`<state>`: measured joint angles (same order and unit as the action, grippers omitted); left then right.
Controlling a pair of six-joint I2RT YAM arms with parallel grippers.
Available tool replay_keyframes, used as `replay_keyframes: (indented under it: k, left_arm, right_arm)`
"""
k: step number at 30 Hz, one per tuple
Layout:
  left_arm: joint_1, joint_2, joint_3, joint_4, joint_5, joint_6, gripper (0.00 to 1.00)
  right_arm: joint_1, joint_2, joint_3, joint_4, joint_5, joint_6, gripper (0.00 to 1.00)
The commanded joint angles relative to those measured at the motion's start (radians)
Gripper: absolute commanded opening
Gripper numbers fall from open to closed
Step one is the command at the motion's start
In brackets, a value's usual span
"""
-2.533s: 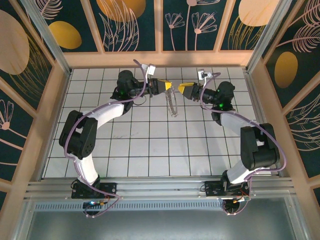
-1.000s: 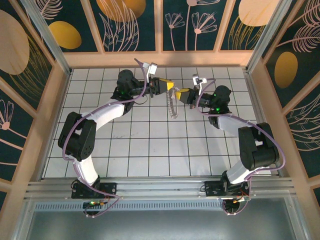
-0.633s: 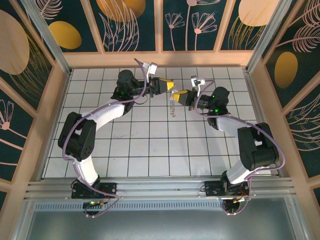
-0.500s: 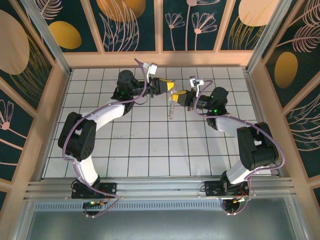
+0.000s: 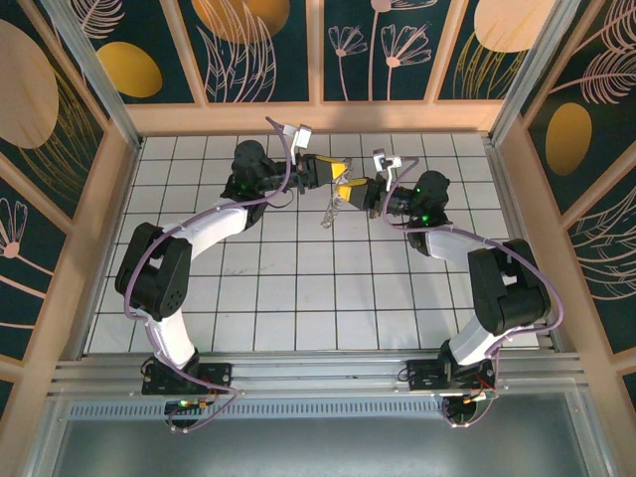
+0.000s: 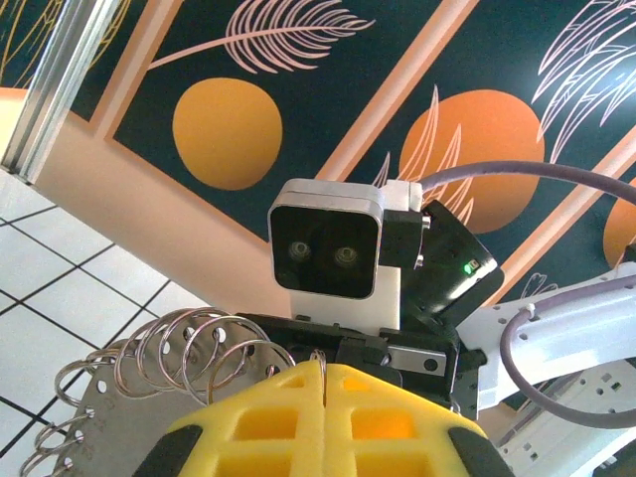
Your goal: Put the keys on the keyring
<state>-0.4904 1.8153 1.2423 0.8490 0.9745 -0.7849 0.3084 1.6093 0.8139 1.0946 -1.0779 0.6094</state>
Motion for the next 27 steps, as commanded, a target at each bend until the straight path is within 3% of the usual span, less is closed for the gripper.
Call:
replay_keyframes:
  k: [1,7,18,25,27]
  left_arm:
    - [-0.011,-0.048,-0.006,0.094,-0.018,-0.015,0.00]
    - [-0.016,-0.046,-0.012,0.097,-0.027,-0.014,0.00]
    - [-0.020,-0.042,-0.030,0.129,-0.059,-0.030,0.00]
    - [-0.020,-0.051,-0.081,0.224,-0.150,-0.097,0.00]
    - [-0.020,-0.048,-0.098,0.278,-0.175,-0.135,0.00]
  right_arm:
    - [0.009,0.028,0.026,0.065,-0.001,0.028,0.00]
    - [0.053,0.046,0.085,-0.046,-0.002,-0.040,0.00]
    - [0.008,0.001,0.020,-0.040,0.044,-0.028,0.00]
    - [0.001,-0.065,-0.026,-0.069,0.121,-0.033,0.00]
    - [0.001,-0.080,-0.040,-0.061,0.139,-0.023,0.04]
